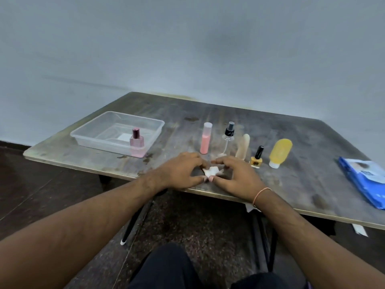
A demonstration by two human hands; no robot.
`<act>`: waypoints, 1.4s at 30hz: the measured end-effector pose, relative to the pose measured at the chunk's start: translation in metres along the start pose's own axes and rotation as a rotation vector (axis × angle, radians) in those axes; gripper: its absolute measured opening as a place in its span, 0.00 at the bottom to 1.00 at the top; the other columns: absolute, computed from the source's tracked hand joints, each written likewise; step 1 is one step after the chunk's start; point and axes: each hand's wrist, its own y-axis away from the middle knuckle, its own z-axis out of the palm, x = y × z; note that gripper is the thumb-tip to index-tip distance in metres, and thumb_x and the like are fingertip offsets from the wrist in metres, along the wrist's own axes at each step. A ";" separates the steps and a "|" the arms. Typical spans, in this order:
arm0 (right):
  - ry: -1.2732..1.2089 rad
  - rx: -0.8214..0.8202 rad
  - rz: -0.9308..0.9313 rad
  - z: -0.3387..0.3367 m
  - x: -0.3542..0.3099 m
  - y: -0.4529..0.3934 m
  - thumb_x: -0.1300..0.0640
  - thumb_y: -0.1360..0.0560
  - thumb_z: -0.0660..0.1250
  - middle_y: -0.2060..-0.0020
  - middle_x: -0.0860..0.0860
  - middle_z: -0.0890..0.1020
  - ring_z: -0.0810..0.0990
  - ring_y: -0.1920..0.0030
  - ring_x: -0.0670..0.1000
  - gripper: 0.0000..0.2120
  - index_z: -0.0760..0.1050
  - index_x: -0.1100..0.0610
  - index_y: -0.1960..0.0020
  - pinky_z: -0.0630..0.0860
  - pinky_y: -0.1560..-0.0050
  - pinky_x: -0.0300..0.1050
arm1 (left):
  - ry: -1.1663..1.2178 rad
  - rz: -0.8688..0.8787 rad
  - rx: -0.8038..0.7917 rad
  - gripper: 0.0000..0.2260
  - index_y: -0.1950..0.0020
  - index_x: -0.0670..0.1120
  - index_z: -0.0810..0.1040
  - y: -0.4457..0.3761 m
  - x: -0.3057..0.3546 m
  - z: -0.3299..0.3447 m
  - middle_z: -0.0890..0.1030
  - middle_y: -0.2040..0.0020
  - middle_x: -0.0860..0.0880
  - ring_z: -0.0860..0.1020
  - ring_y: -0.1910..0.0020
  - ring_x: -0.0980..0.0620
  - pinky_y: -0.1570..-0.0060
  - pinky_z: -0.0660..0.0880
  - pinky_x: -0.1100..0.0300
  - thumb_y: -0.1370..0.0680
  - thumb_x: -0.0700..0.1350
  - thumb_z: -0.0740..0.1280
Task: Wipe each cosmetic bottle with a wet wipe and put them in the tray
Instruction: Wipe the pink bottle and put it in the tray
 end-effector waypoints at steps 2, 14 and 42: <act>-0.015 -0.001 0.026 0.001 0.008 0.000 0.41 0.27 0.78 0.49 0.38 0.82 0.81 0.51 0.40 0.23 0.82 0.46 0.35 0.80 0.46 0.43 | 0.053 -0.026 0.037 0.14 0.36 0.54 0.85 -0.007 -0.003 0.003 0.82 0.40 0.57 0.78 0.39 0.59 0.33 0.75 0.56 0.21 0.53 0.75; -0.826 0.208 0.345 0.014 0.022 -0.025 0.62 0.22 0.77 0.68 0.50 0.84 0.78 0.71 0.47 0.06 0.85 0.57 0.45 0.74 0.71 0.39 | 0.480 -0.155 0.145 0.14 0.44 0.58 0.88 -0.013 -0.001 0.012 0.86 0.46 0.60 0.83 0.43 0.59 0.38 0.79 0.58 0.28 0.53 0.84; -0.828 0.201 0.204 0.021 0.026 -0.035 0.65 0.27 0.81 0.55 0.59 0.88 0.79 0.64 0.52 0.18 0.84 0.50 0.42 0.77 0.66 0.38 | 0.691 -0.393 0.356 0.23 0.27 0.52 0.77 -0.064 -0.041 0.007 0.82 0.35 0.57 0.78 0.33 0.58 0.32 0.73 0.60 0.21 0.45 0.76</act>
